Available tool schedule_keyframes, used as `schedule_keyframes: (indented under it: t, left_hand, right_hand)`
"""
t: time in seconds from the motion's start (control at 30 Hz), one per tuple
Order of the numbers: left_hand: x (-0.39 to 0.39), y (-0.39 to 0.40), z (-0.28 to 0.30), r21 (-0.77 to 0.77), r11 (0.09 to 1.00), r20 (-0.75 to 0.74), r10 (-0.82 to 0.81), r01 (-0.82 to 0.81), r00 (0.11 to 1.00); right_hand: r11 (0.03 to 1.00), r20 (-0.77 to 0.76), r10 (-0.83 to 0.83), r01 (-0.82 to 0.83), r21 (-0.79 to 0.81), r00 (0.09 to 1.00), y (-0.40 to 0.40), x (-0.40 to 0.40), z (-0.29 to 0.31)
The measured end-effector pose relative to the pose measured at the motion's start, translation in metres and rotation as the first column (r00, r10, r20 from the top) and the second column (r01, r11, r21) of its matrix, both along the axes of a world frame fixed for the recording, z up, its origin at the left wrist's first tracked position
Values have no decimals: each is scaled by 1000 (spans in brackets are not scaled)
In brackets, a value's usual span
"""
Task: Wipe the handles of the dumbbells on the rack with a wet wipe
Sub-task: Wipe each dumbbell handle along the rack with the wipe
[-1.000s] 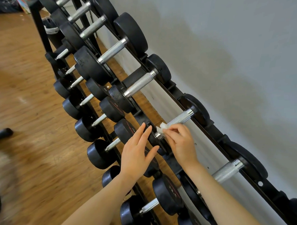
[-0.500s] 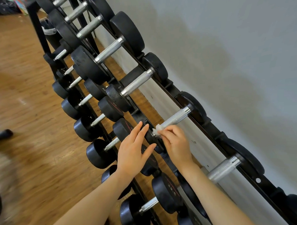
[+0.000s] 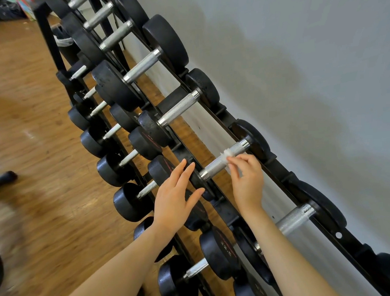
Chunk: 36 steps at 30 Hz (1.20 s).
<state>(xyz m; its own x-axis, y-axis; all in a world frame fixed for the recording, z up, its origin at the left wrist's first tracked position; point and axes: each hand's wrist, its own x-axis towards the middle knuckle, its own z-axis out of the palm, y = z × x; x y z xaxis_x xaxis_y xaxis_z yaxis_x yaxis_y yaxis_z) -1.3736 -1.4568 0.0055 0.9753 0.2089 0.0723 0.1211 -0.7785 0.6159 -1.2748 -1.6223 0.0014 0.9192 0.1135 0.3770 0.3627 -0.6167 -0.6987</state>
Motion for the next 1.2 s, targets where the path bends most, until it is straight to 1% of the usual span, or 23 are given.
schedule_keyframes:
  t: [0.07, 0.13, 0.2, 0.23, 0.33, 0.4, 0.63, 0.7, 0.8, 0.87, 0.9, 0.97, 1.07, 1.2]
  left_hand:
    - [0, 0, 0, -1, 1000, -12, 1, -1, 1000]
    - [1, 0, -1, 4, 1000, -9, 2, -2, 1000]
    - [1, 0, -3, 13, 1000, 3, -1, 1, 1000]
    - [1, 0, -3, 17, 1000, 8, -2, 2, 1000]
    - [1, 0, -3, 19, 1000, 8, -2, 1, 1000]
    - [1, 0, -3, 22, 1000, 9, -3, 3, 1000]
    - [1, -2, -7, 23, 1000, 25, 0, -1, 1000]
    - [1, -1, -7, 21, 1000, 25, -1, 1, 1000]
    - [1, 0, -8, 11, 1000, 17, -5, 5, 1000]
    - [1, 0, -10, -2, 1000, 15, -5, 5, 1000]
    - [1, -1, -9, -7, 1000, 13, -6, 6, 1000]
    - [0, -1, -9, -15, 1000, 6, -6, 6, 1000]
    - [1, 0, -8, -21, 1000, 7, -9, 9, 1000]
    - [1, -1, -7, -25, 1000, 9, -3, 3, 1000]
  right_hand:
    - [998, -38, 54, -55, -14, 998, 4, -6, -4]
    - [979, -99, 198, -202, -31, 975, 10, -17, -9]
    - [937, -101, 336, -343, -65, 937, 12, -23, -12]
    - [927, -84, 361, -367, -72, 929, 12, -23, -13]
    - [956, -79, 289, -291, -22, 954, 8, -20, -13]
    - [962, -81, 269, -271, -15, 960, 8, -21, -16]
    - [919, -67, 380, -385, -82, 923, 8, -17, -13]
    - [932, -64, 354, -357, -57, 933, 6, -16, -12]
    - [982, -90, 185, -181, 55, 979, 1, -12, -13]
    - [989, -113, 79, -64, 130, 990, -1, -9, -12]
    - [987, -122, 57, -37, 157, 991, 0, -8, -12]
    - [983, -122, 59, -36, 182, 991, 2, -10, -12]
    - [986, -88, 74, -59, 158, 993, 1, -10, -11]
    - [989, -21, -17, 20, 144, 1000, -4, 3, 1]
